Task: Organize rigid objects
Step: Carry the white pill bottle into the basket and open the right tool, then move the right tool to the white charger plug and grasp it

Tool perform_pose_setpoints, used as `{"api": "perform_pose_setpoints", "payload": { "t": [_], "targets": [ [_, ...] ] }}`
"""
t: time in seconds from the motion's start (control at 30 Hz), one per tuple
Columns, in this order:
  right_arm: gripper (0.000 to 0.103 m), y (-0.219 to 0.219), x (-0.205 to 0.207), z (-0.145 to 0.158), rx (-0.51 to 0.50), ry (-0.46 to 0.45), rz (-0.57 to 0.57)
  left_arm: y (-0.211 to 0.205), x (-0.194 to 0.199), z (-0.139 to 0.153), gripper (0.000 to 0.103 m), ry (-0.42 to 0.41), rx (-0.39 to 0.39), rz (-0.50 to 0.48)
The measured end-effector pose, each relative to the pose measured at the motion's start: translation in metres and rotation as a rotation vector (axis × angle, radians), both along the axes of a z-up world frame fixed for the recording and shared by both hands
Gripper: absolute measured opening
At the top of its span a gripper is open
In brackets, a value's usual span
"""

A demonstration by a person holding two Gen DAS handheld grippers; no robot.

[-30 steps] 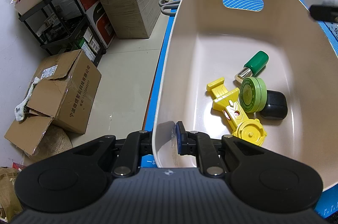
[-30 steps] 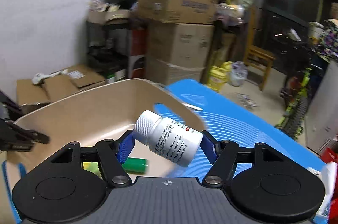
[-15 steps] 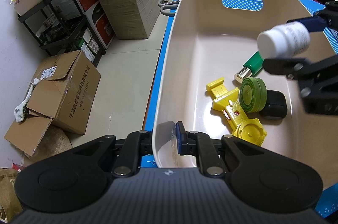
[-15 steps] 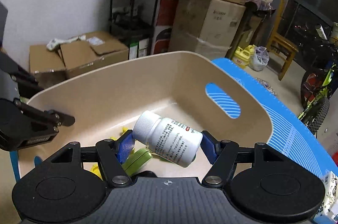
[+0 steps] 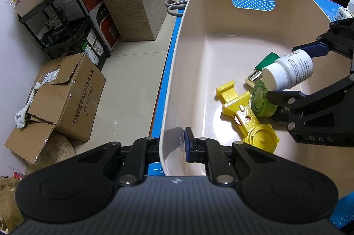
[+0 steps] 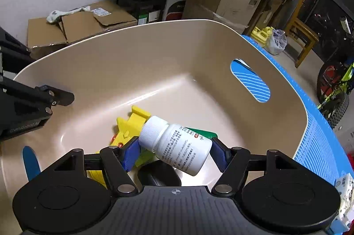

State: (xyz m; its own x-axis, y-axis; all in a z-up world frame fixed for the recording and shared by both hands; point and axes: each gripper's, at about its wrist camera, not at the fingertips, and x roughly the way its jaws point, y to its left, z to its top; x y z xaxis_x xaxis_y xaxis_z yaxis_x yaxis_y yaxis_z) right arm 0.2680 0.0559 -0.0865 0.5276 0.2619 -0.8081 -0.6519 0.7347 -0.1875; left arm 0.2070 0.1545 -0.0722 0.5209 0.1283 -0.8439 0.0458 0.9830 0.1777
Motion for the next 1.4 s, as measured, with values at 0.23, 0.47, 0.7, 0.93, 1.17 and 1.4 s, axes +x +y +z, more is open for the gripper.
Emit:
{"api": "perform_pose_setpoints", "payload": {
  "t": [0.23,0.47,0.7,0.93,1.17,1.4],
  "targets": [
    [0.076,-0.003,-0.003,0.004,0.012,-0.009,-0.013,-0.002,0.000,-0.001,0.017,0.001,0.001,0.002],
    [0.077,-0.025,-0.004,0.021,0.086,-0.036,-0.044,-0.002,-0.001,-0.001,0.017,0.001,0.003,0.000],
    [0.077,-0.067,0.005,0.050,0.163,-0.089,-0.100,-0.002,-0.001,-0.001,0.017,0.001,0.002,0.001],
    [0.077,-0.119,0.024,0.062,0.191,-0.146,-0.227,-0.002,-0.001,-0.001,0.017,0.001,0.003,0.001],
    [0.085,-0.157,0.039,0.043,0.275,-0.103,-0.311,-0.001,-0.001,-0.001,0.017,0.002,0.003,0.000],
    [0.084,-0.168,0.039,0.044,0.297,-0.138,-0.330,-0.001,-0.001,0.000,0.017,0.001,0.002,0.000]
  ]
}}
